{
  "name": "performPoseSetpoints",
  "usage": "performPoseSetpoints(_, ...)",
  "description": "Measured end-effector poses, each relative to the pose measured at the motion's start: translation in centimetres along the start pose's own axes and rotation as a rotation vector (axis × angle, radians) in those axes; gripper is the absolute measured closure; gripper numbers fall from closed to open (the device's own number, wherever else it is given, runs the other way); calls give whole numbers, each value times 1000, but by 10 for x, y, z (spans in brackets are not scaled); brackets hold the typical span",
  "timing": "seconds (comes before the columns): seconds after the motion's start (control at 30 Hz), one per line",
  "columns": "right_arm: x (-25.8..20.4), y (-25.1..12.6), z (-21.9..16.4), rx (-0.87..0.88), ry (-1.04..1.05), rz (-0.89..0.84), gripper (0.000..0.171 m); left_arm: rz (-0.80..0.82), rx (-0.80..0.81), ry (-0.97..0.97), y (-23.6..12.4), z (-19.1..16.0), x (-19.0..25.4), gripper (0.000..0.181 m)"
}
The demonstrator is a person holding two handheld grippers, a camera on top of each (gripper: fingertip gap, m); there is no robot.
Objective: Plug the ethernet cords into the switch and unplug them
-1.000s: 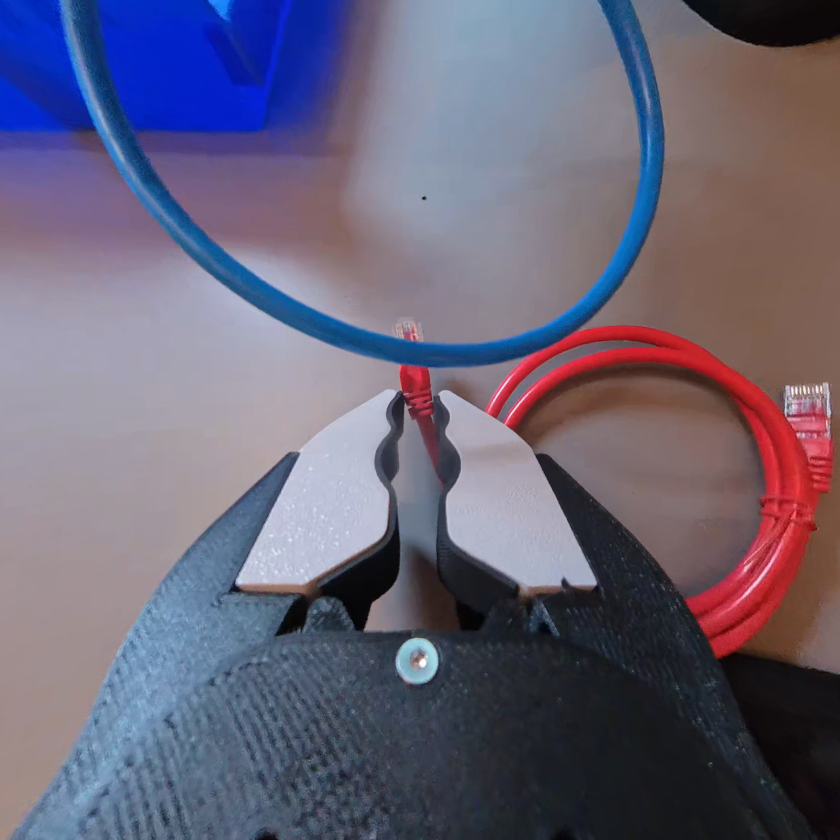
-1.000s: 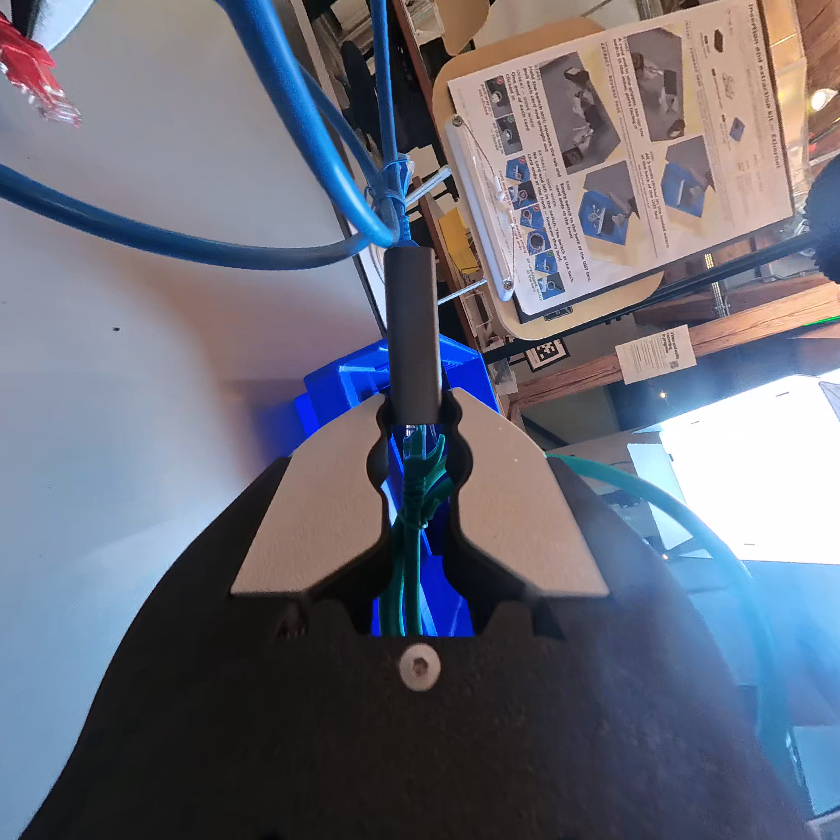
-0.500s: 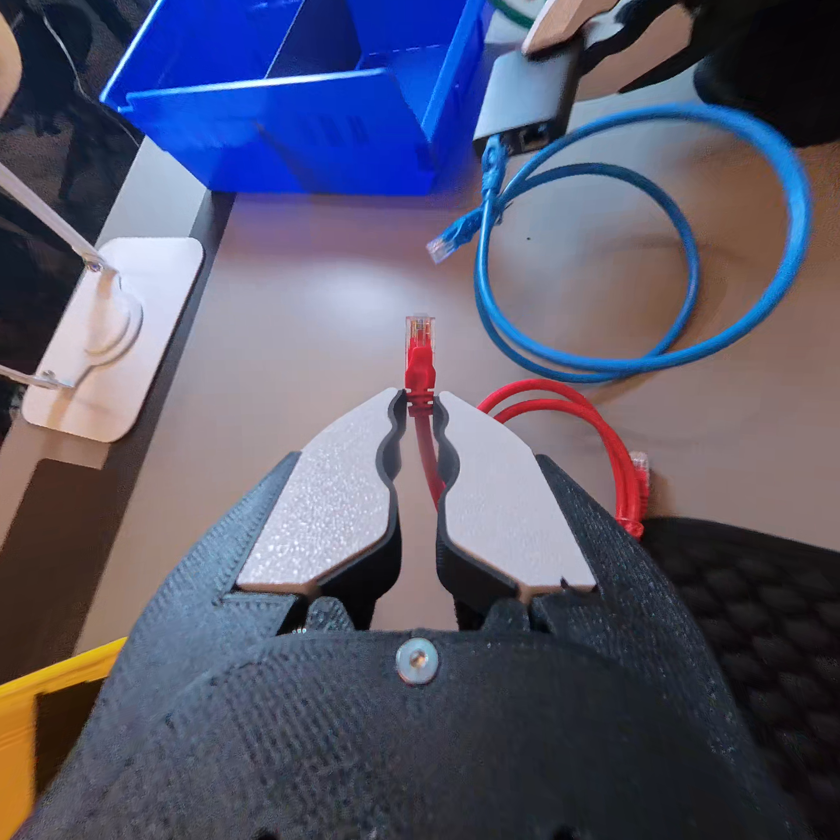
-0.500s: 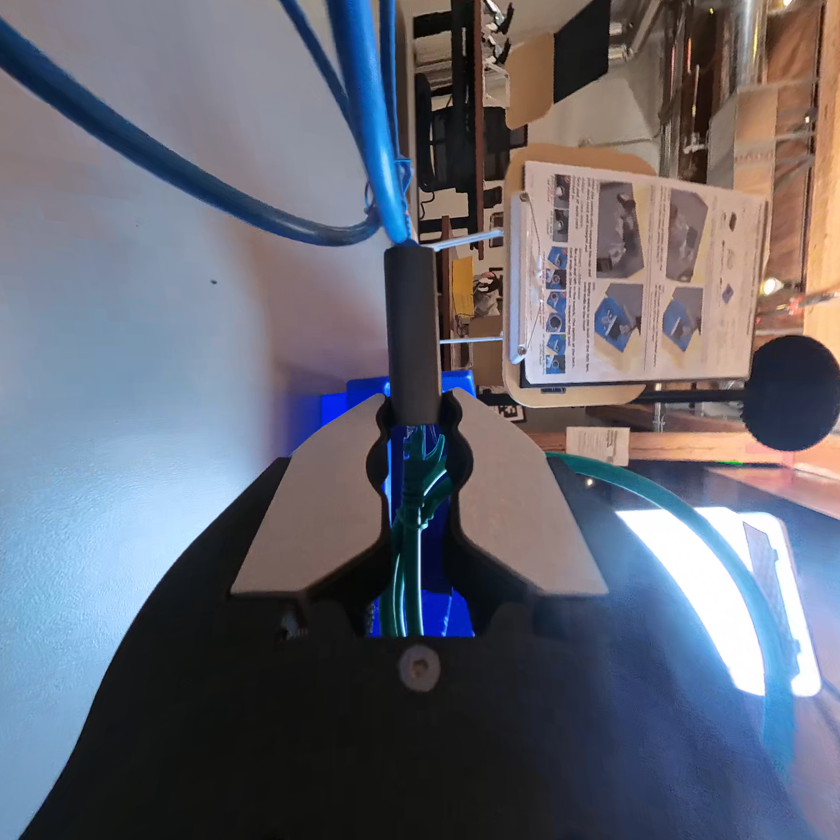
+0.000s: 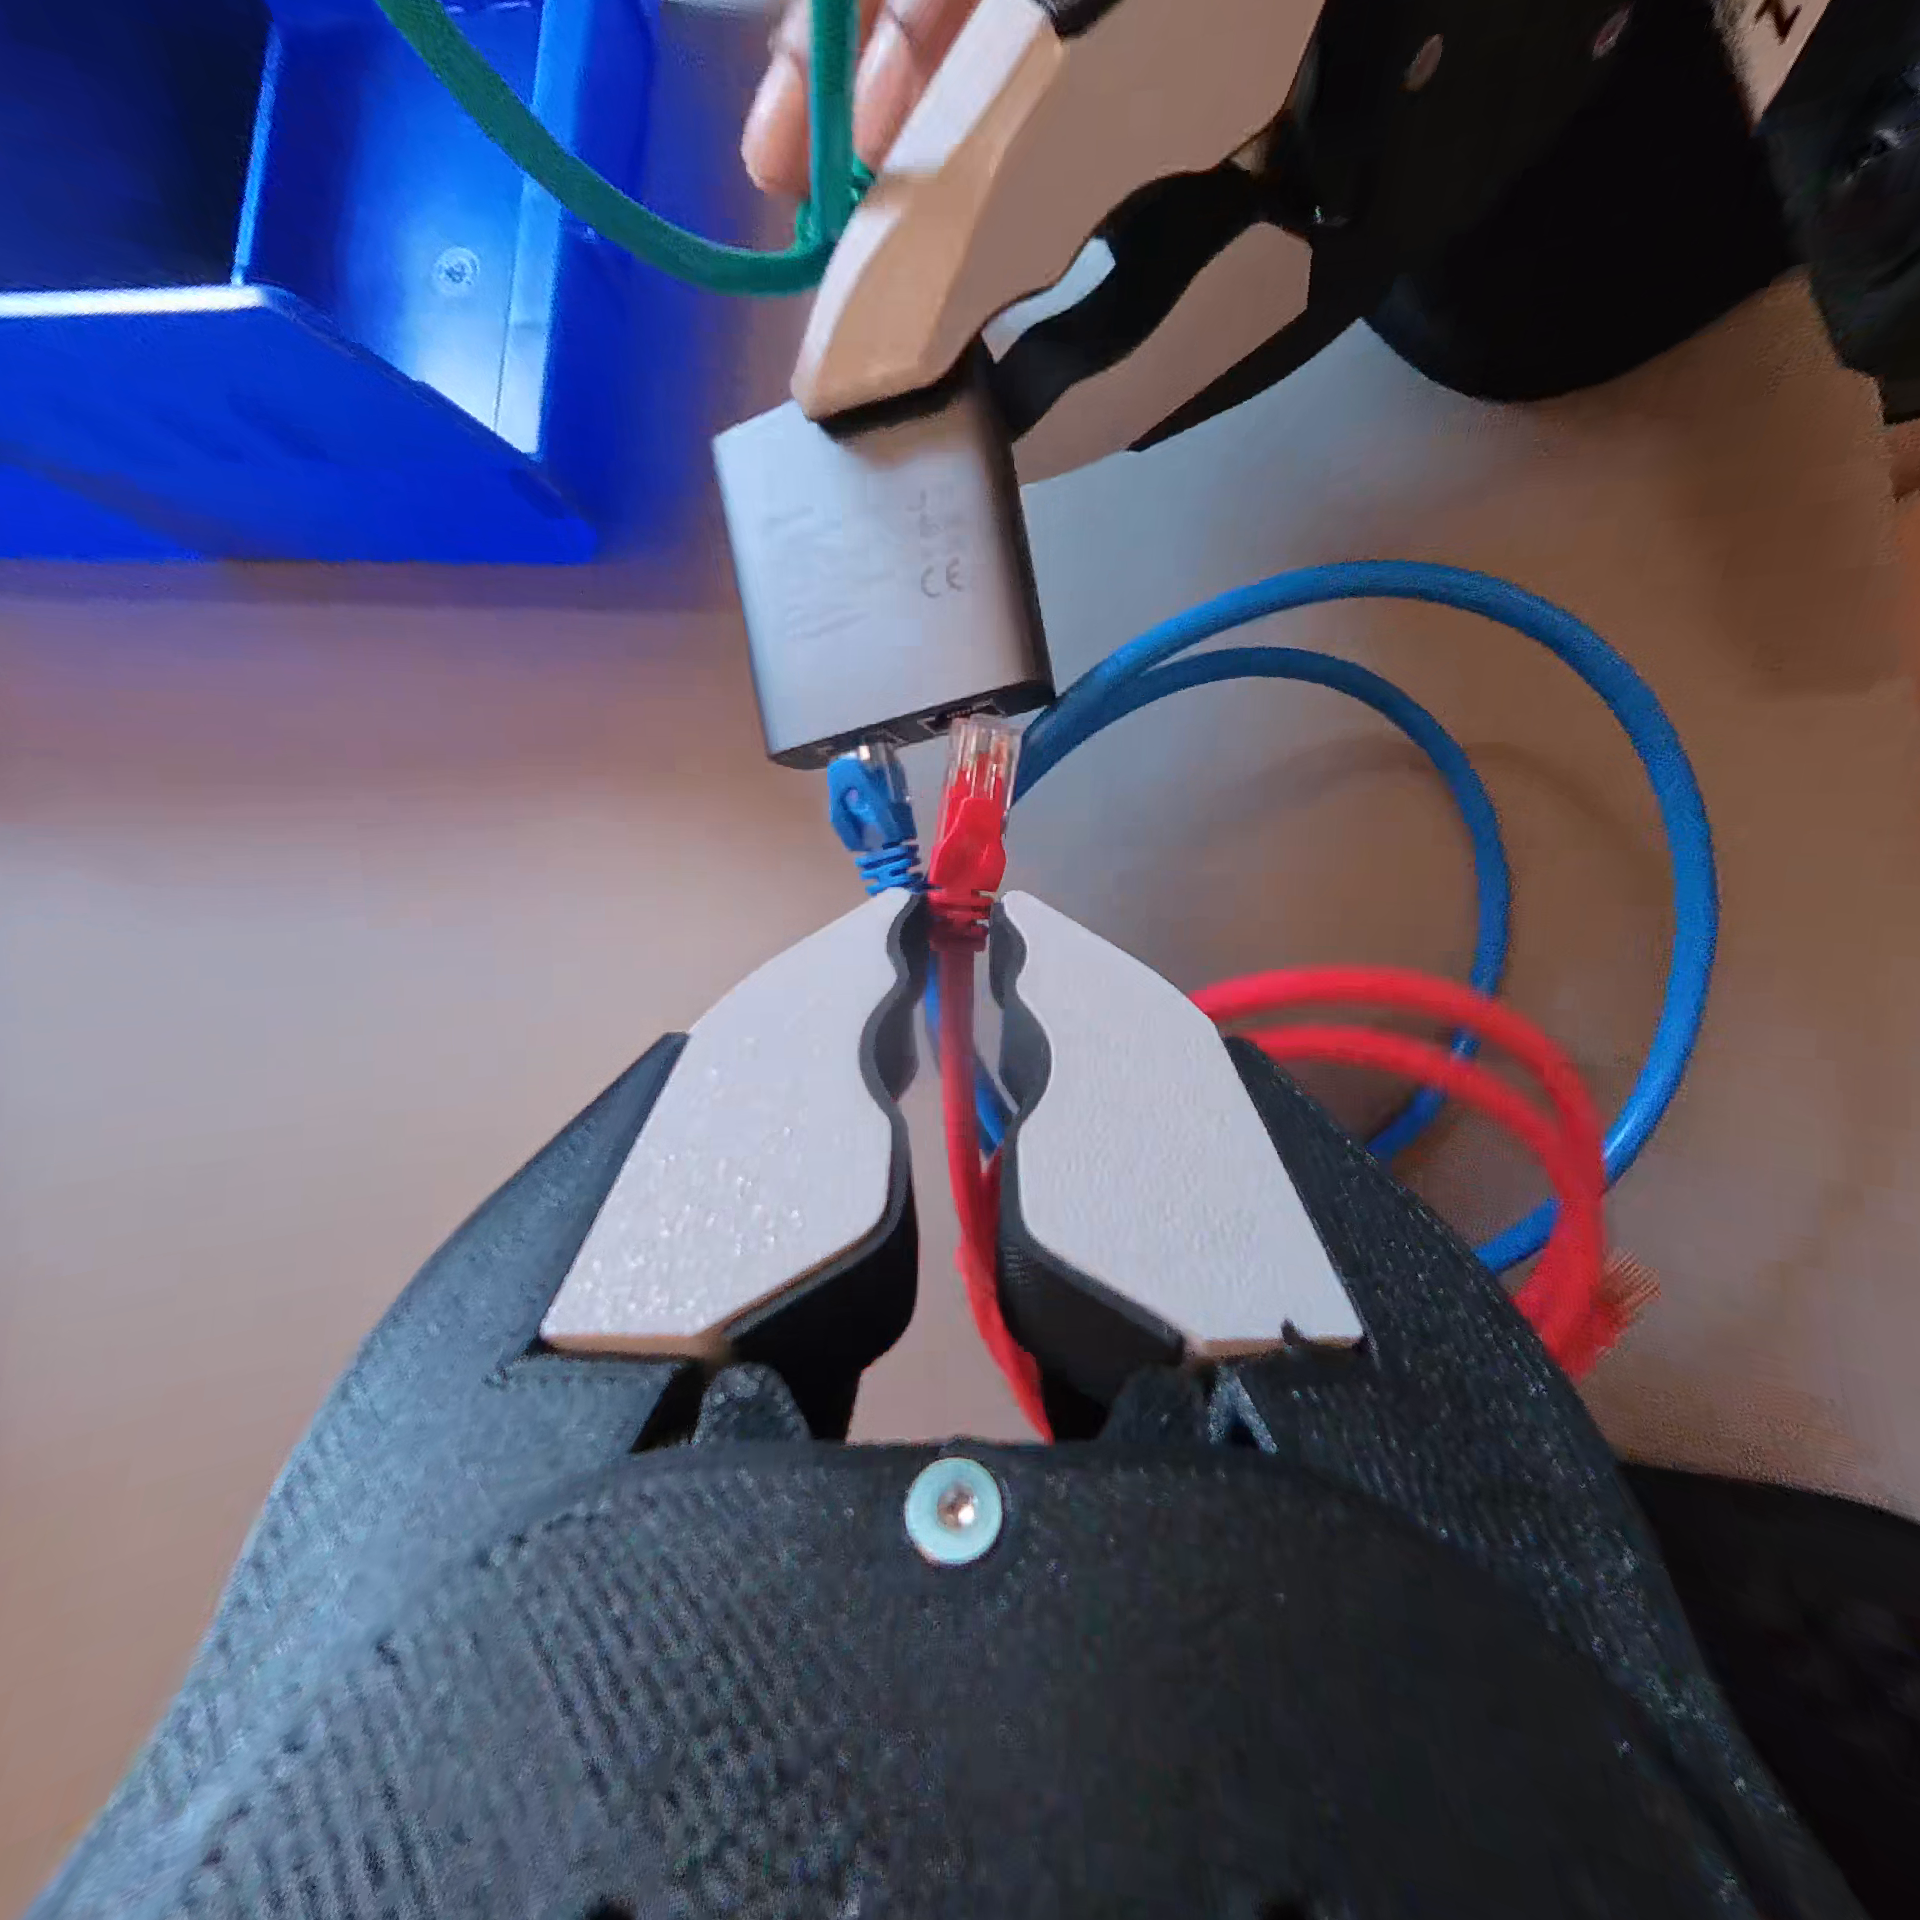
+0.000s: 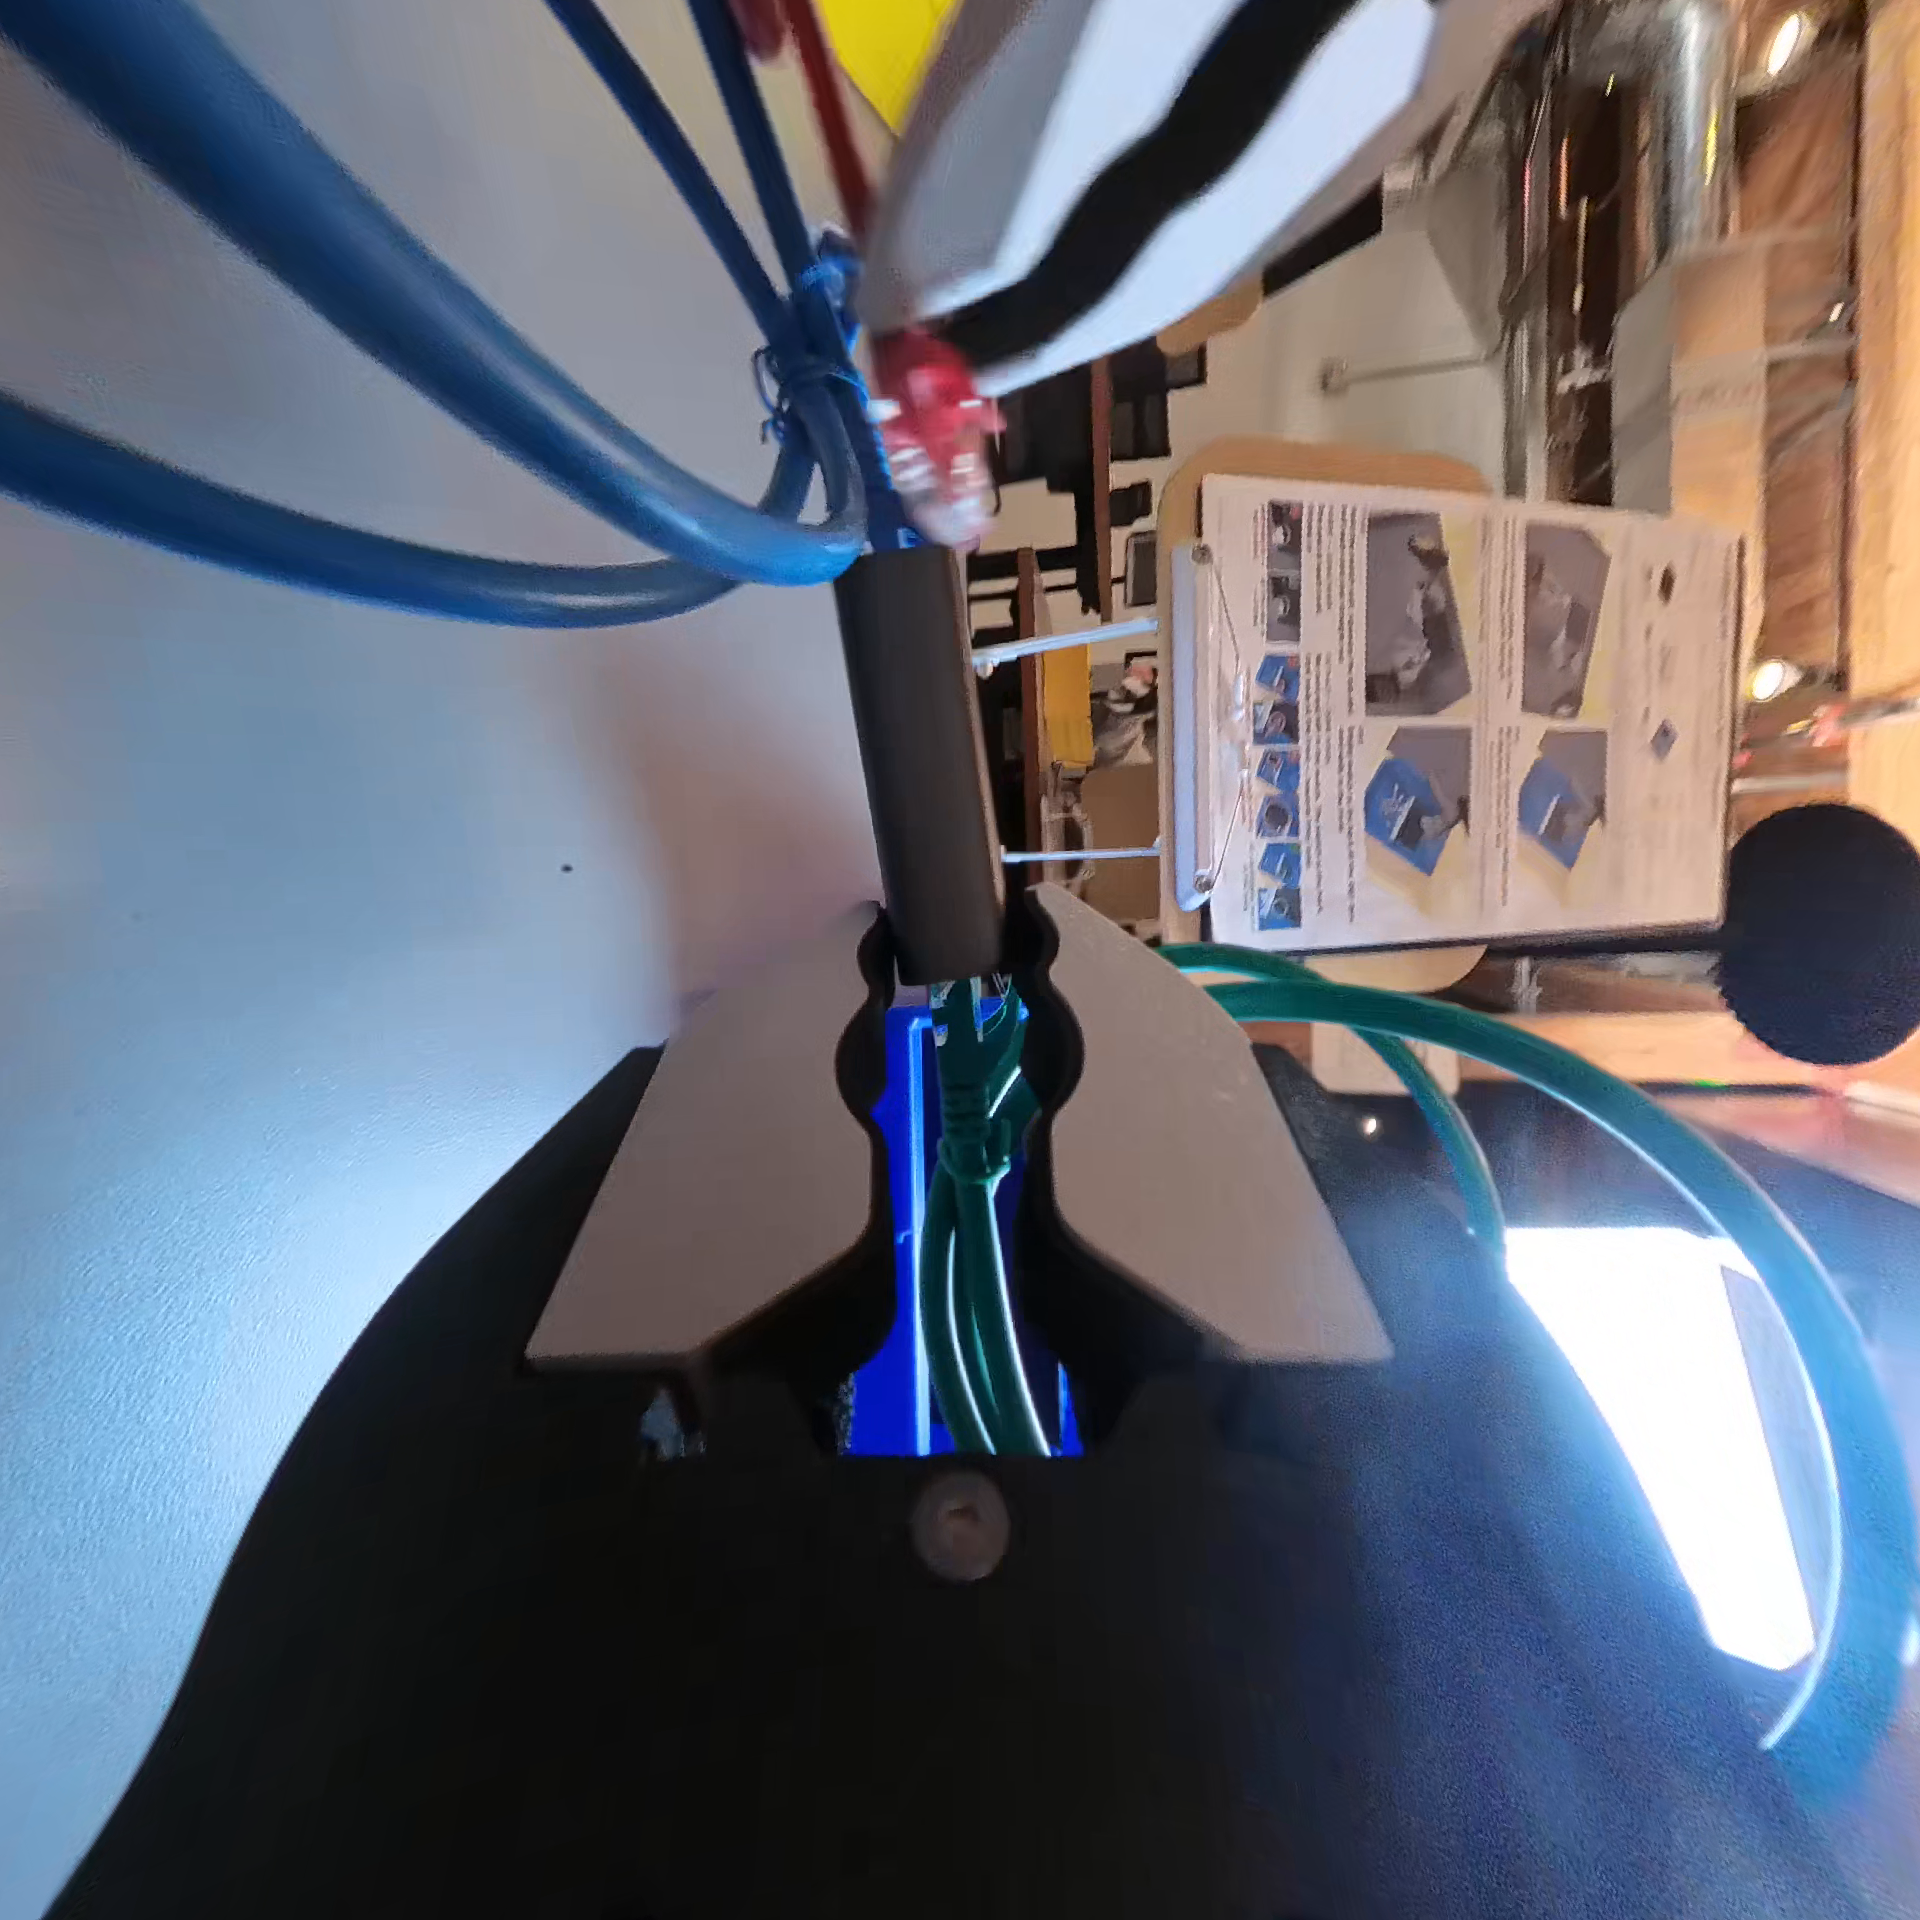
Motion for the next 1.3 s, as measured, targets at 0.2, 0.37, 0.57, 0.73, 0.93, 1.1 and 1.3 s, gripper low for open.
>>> performPoseSetpoints(0.2, 2, 2, -4, -17, 47, 3, 149, -9, 25, -152, 8, -5, -7, 170)
performPoseSetpoints(0.37, -5, 0, -4, -35, 66, 45, 149, -94, 52, -231, 18, -12, -3, 170)
performPoseSetpoints(0.57, -13, -3, -3, 15, 116, 102, 149, -242, 118, -350, 25, -22, 4, 171)
performPoseSetpoints(0.73, -19, -4, -2, 28, 143, 148, 149, -299, 148, -449, 29, -28, 3, 171)
performPoseSetpoints(0.93, -22, -6, 0, 55, 92, 176, 150, -326, 194, -528, 30, -33, -2, 171)
performPoseSetpoints(1.1, -17, -5, -5, 17, 136, 143, 149, -308, 280, -605, 28, -31, -9, 170)
performPoseSetpoints(1.3, -16, -2, -8, -55, 124, 117, 149, -283, 338, -675, 29, -32, -14, 170)
Point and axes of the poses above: each gripper's, where its closed fingertips meet, y out along the fingers, z out of its top, x = y × z across the jaws, the point moved 6 cm from there along -y, back along the fingers, and after that the axes turned 10 degrees about x, right-handed, at the moved point
